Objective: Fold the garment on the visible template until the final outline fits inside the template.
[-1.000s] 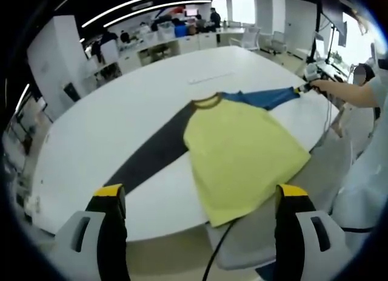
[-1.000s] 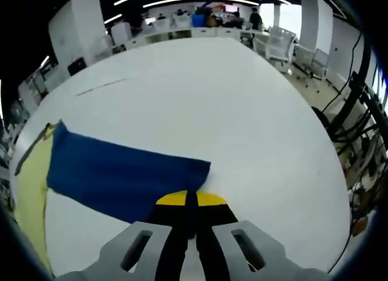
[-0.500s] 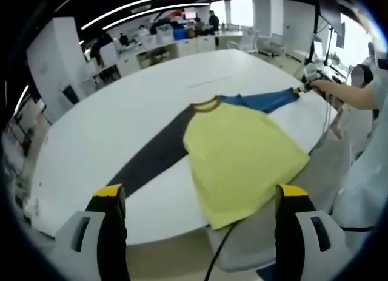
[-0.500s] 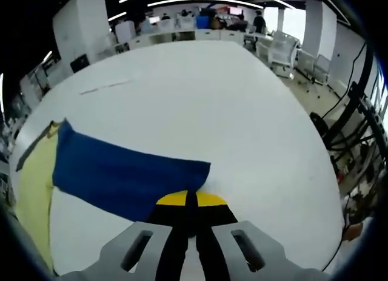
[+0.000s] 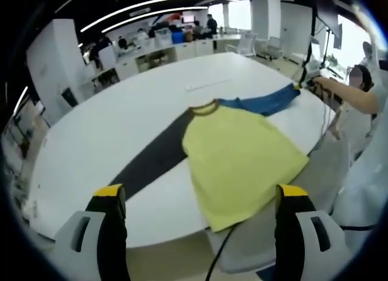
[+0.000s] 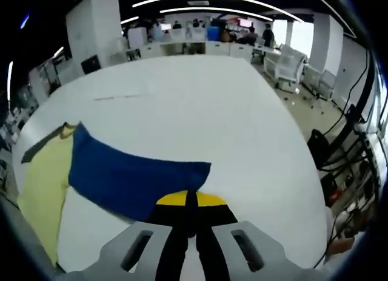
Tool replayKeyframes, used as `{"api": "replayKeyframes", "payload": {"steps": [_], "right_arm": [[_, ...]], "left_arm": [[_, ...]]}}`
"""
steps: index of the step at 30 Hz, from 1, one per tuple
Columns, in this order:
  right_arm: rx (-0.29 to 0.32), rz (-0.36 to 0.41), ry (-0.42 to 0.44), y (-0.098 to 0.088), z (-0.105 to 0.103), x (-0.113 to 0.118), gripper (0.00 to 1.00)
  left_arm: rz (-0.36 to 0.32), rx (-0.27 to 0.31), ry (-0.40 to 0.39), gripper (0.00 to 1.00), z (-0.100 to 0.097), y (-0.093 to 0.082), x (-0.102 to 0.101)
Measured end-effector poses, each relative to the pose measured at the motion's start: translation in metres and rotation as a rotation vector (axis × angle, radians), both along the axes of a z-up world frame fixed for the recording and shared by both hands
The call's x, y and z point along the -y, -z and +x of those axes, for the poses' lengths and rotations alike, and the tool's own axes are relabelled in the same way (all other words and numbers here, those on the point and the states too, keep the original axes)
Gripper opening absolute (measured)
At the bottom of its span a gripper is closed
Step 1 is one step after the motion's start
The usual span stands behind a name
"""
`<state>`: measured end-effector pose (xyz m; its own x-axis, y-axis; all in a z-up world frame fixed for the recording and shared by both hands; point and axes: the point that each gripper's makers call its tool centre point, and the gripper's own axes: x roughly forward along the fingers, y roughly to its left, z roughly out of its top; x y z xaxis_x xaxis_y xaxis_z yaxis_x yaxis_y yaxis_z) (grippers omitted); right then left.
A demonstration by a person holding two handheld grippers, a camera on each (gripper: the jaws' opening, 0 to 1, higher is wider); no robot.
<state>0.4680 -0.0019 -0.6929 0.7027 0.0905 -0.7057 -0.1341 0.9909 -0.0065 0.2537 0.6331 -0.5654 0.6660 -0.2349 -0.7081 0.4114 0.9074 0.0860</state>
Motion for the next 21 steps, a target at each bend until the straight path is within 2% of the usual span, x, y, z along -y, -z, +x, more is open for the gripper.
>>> {"api": "replayKeyframes", "payload": {"steps": [5, 21], "right_arm": [[0.025, -0.015, -0.028, -0.015, -0.004, -0.009, 0.03], [0.089, -0.055, -0.068, -0.056, -0.02, -0.02, 0.03]], "left_arm": [[-0.013, 0.009, 0.003, 1.0, -0.002, 0.0, 0.0], [-0.032, 0.033, 0.007, 1.0, -0.005, -0.001, -0.003]]}}
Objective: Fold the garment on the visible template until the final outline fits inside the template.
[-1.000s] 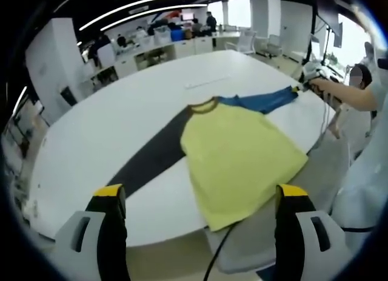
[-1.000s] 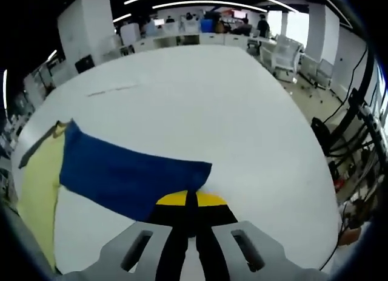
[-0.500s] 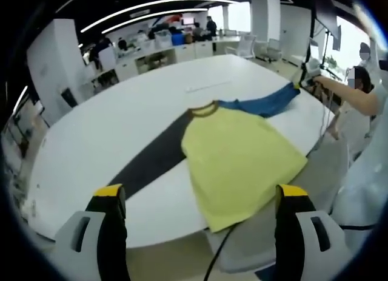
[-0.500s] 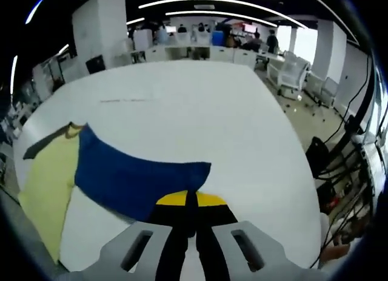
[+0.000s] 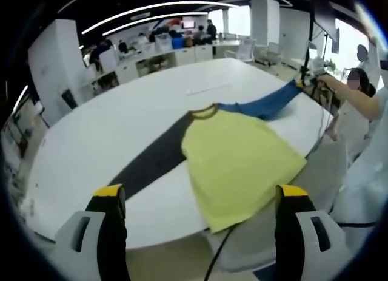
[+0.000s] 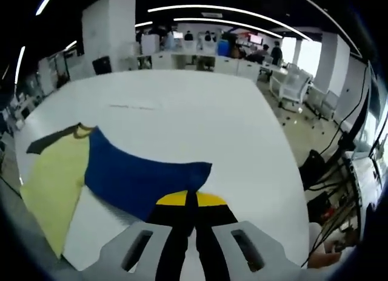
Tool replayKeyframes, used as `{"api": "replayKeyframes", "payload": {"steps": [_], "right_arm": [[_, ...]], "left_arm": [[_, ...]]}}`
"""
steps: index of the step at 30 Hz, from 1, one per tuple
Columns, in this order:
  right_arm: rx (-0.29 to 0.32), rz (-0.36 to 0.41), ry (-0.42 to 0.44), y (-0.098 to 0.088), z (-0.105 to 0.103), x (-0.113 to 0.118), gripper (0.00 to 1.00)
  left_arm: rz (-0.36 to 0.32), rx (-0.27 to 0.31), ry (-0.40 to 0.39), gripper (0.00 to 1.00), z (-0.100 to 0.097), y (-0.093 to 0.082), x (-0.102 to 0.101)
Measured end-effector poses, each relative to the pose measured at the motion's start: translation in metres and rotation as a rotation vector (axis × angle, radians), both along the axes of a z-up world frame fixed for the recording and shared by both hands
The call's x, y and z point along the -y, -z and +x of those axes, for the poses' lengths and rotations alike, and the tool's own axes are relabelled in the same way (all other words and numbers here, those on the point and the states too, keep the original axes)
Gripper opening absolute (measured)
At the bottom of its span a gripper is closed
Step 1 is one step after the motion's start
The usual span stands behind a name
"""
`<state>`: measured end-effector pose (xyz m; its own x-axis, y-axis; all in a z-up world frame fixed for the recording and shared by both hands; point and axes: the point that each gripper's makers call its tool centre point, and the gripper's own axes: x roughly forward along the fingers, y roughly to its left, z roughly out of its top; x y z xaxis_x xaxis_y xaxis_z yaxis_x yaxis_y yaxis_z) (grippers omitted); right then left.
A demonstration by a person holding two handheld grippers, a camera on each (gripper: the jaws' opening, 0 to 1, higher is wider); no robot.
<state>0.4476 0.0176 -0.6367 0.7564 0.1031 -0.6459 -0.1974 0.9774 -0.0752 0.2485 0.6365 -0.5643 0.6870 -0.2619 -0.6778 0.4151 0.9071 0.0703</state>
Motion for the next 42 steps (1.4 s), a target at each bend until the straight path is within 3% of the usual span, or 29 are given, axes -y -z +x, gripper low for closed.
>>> {"api": "replayKeyframes", "payload": {"steps": [16, 27, 33, 42], "right_arm": [[0.125, -0.042, -0.112, -0.069, 0.005, -0.045, 0.03], [0.211, 0.001, -0.222, -0.113, 0.015, -0.099, 0.03], [0.263, 0.063, -0.289, -0.138, 0.021, -0.133, 0.03], [0.3, 0.12, -0.378, -0.158, 0.027, -0.183, 0.03]], "left_arm": [[-0.011, 0.027, 0.001, 1.0, -0.002, -0.004, -0.007], [-0.025, 0.046, 0.008, 1.0, -0.005, -0.005, -0.009], [-0.029, 0.051, 0.005, 1.0, -0.007, -0.006, -0.011], [-0.038, 0.056, -0.003, 1.0, -0.011, -0.005, -0.015]]}}
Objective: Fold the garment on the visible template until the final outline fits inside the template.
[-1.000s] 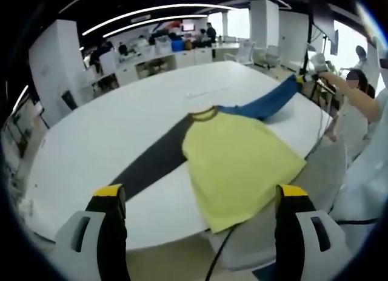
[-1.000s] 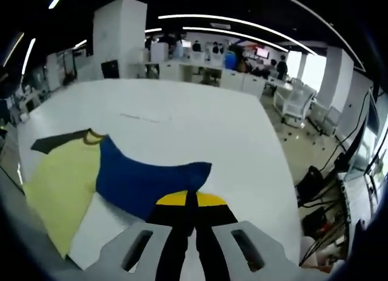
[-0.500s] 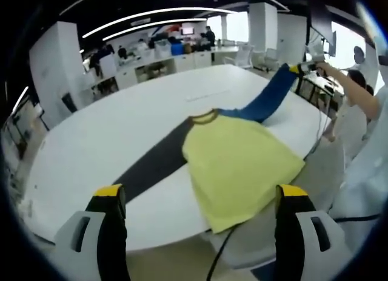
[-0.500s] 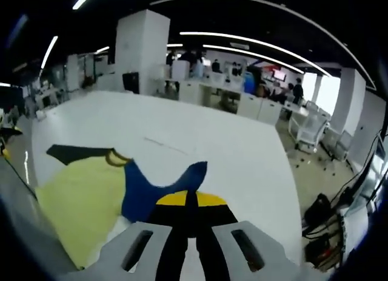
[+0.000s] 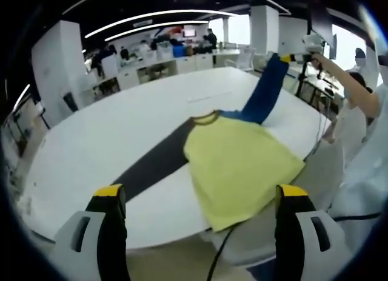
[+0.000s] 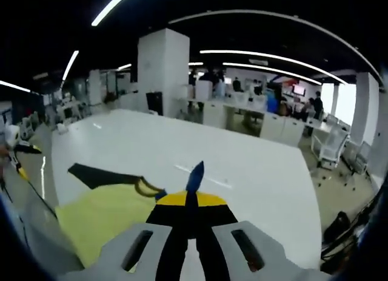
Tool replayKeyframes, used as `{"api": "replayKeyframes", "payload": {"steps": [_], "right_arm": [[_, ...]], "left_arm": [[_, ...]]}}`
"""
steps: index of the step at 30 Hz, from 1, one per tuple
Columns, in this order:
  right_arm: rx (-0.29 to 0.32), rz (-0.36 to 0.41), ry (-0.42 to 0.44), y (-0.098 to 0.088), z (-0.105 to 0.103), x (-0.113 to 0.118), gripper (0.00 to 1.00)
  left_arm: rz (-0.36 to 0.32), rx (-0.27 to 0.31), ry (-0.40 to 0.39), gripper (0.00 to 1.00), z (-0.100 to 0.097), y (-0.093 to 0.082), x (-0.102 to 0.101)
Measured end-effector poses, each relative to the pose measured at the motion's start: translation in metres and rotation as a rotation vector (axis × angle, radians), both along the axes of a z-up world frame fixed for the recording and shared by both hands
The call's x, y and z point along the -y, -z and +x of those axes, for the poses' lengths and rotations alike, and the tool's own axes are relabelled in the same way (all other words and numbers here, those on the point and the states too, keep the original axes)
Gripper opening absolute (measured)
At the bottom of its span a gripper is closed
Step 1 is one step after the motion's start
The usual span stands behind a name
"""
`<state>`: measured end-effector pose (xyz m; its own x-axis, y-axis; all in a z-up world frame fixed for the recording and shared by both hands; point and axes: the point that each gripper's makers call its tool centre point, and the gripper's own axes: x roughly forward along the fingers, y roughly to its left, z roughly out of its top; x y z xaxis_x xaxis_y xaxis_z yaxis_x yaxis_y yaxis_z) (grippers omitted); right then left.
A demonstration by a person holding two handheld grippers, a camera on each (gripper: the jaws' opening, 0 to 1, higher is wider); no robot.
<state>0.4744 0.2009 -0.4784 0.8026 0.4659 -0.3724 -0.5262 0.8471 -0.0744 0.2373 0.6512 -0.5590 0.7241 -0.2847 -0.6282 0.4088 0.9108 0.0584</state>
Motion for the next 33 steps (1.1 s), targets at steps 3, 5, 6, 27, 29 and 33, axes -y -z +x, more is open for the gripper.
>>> {"api": "replayKeyframes", "payload": {"steps": [3, 5, 6, 27, 29, 33], "right_arm": [[0.003, 0.01, -0.029, -0.003, 0.003, -0.014, 0.03], [0.007, 0.011, -0.048, -0.005, 0.005, -0.025, 0.03], [0.002, 0.021, -0.06, -0.006, 0.006, -0.032, 0.03], [-0.038, 0.14, -0.216, 0.0, 0.027, -0.135, 0.03], [-0.048, 0.166, -0.232, 0.0, 0.03, -0.147, 0.03], [-0.054, 0.173, -0.243, 0.004, 0.034, -0.161, 0.03]], "left_arm": [[-0.003, 0.002, -0.006, 1.0, -0.001, 0.0, -0.003], [-0.005, 0.002, -0.008, 1.0, -0.001, 0.0, -0.004], [-0.005, 0.001, -0.007, 1.0, -0.001, 0.001, -0.004], [-0.011, -0.005, -0.016, 1.0, -0.006, 0.003, -0.014], [-0.011, -0.007, -0.02, 1.0, -0.006, 0.004, -0.016], [-0.014, -0.007, -0.022, 1.0, -0.007, 0.004, -0.017]]}}
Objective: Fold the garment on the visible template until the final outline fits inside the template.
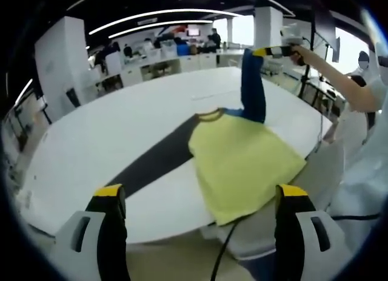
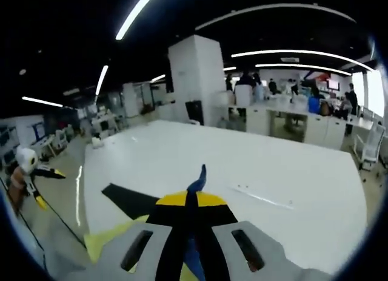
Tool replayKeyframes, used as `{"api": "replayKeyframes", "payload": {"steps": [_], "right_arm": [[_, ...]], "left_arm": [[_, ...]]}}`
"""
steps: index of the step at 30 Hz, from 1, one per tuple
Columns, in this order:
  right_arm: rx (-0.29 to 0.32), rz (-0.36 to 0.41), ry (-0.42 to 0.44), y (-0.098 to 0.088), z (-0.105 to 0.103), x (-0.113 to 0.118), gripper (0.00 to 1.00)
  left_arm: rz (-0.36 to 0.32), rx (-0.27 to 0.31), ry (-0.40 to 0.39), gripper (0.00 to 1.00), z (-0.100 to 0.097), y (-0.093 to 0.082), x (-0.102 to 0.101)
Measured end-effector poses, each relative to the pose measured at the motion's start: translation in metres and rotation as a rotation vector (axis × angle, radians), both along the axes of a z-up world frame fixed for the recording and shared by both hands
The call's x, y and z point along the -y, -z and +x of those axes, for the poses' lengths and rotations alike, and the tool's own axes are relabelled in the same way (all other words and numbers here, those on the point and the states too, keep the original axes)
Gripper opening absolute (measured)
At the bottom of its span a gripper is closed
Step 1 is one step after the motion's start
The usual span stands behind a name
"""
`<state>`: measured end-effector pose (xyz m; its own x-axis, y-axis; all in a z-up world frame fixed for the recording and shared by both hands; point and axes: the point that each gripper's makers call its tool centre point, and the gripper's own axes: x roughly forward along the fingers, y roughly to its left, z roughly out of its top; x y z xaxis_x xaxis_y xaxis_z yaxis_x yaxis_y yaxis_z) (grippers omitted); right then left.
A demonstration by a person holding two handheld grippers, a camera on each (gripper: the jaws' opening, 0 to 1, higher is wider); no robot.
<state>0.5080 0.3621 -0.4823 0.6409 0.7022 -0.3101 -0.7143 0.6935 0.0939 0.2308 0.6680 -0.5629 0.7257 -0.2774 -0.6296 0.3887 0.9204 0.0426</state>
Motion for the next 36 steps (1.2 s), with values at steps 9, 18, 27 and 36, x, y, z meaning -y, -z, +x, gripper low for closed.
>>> {"api": "replayKeyframes", "payload": {"steps": [9, 18, 27, 36], "right_arm": [[-0.028, 0.033, 0.003, 0.014, 0.014, -0.03, 0.03], [-0.072, 0.016, -0.011, 0.039, 0.019, -0.055, 0.03], [-0.133, -0.008, -0.016, 0.071, 0.018, -0.073, 0.03], [-0.191, -0.035, -0.034, 0.103, 0.013, -0.089, 0.03]], "left_arm": [[-0.001, -0.006, -0.005, 1.0, -0.001, 0.0, -0.003], [0.0, -0.009, -0.01, 1.0, -0.002, 0.0, -0.008], [-0.001, -0.022, -0.017, 1.0, -0.004, 0.003, -0.009], [-0.001, -0.03, -0.025, 1.0, -0.005, 0.005, -0.009]]}}
